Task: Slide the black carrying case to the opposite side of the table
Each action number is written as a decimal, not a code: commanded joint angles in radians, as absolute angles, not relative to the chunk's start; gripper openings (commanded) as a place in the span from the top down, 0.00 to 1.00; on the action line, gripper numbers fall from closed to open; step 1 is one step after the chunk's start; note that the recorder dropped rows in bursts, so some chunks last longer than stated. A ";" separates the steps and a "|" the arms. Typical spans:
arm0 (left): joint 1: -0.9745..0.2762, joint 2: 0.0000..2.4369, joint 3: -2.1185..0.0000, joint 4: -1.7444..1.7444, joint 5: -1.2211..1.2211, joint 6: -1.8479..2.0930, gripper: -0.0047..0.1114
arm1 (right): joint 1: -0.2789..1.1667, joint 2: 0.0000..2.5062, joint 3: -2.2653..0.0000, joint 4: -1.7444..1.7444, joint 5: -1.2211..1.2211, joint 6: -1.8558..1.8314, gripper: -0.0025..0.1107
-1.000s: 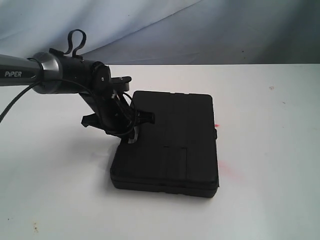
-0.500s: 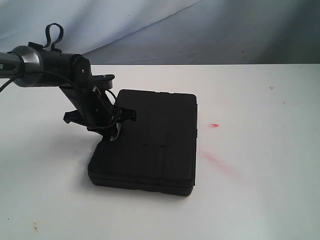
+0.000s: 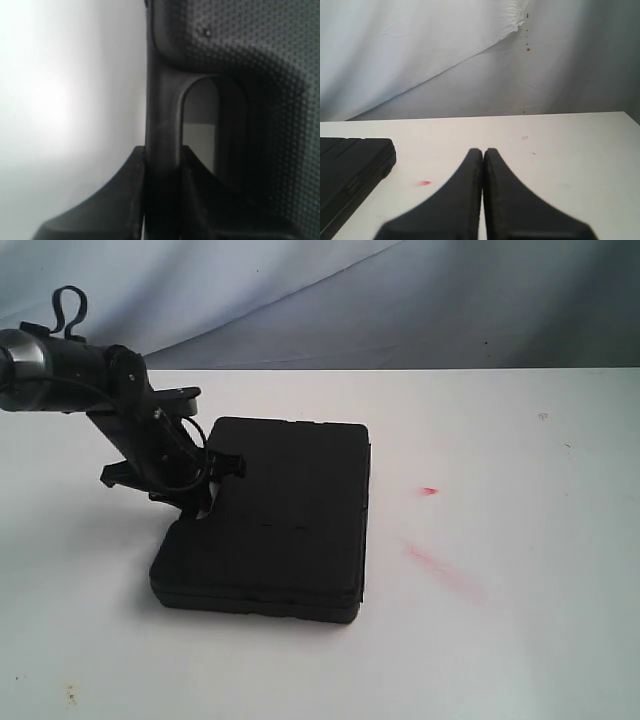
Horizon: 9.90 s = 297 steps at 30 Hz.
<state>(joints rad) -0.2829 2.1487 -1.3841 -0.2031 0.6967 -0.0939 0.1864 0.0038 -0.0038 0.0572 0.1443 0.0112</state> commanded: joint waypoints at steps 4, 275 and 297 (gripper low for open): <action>-0.182 2.137 -1.332 -0.164 0.724 -0.021 0.96 | 0.180 0.000 0.000 0.047 0.134 0.008 0.98; -0.061 0.000 0.000 -0.007 0.154 -0.027 0.96 | 0.180 0.000 0.000 0.047 0.134 0.008 0.98; -0.061 0.000 0.000 -0.007 0.154 -0.025 0.96 | 0.180 0.000 0.000 0.047 0.134 0.008 0.98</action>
